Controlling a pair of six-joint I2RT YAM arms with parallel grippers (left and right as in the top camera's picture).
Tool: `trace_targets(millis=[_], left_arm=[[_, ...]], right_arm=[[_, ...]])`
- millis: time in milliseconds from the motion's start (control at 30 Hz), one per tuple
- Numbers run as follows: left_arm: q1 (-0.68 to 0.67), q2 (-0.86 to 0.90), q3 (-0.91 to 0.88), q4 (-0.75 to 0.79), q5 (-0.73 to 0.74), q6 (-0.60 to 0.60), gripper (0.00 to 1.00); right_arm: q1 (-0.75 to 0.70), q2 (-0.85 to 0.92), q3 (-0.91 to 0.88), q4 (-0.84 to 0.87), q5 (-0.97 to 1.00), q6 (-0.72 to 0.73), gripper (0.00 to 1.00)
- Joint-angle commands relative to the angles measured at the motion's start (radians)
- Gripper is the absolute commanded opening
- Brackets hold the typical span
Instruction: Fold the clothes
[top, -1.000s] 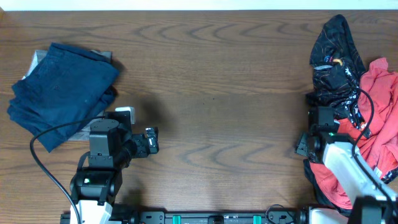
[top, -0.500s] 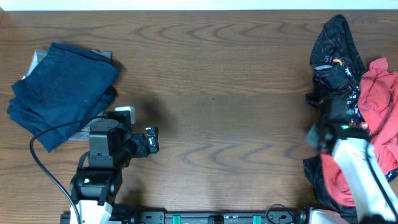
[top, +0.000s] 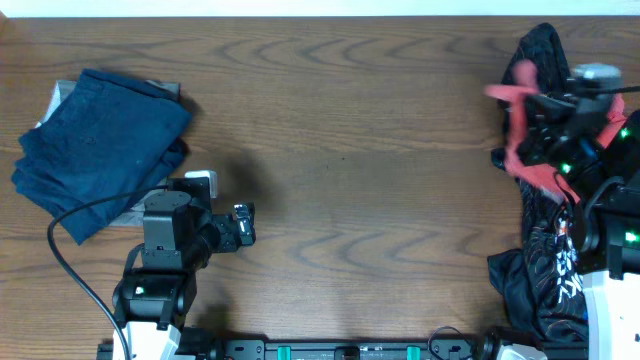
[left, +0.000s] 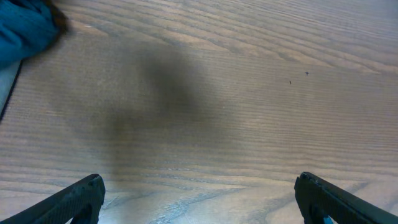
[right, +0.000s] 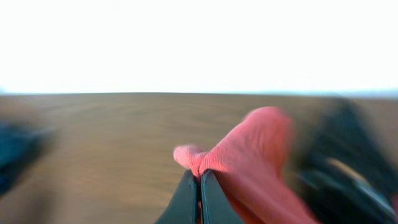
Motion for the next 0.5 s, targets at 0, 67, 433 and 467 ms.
trace_targets(millis=[0, 67, 433, 467], left_arm=[[0.005, 0.000, 0.017, 0.005, 0.006, -0.002, 0.98], [0.005, 0.000, 0.017, 0.005, 0.006, -0.002, 0.98], [0.005, 0.000, 0.017, 0.006, 0.006, -0.002, 0.98], [0.005, 0.000, 0.017, 0.006, 0.006, -0.002, 0.98]], right_arm=[[0.100, 0.006, 0.021, -0.006, -0.474, -0.087, 0.01], [0.180, 0.021, 0.018, -0.039, -0.463, -0.096, 0.01], [0.579, 0.249, 0.017, 0.077, -0.248, -0.177, 0.01], [0.602, 0.282, 0.017, 0.114, -0.238, -0.176, 0.01]])
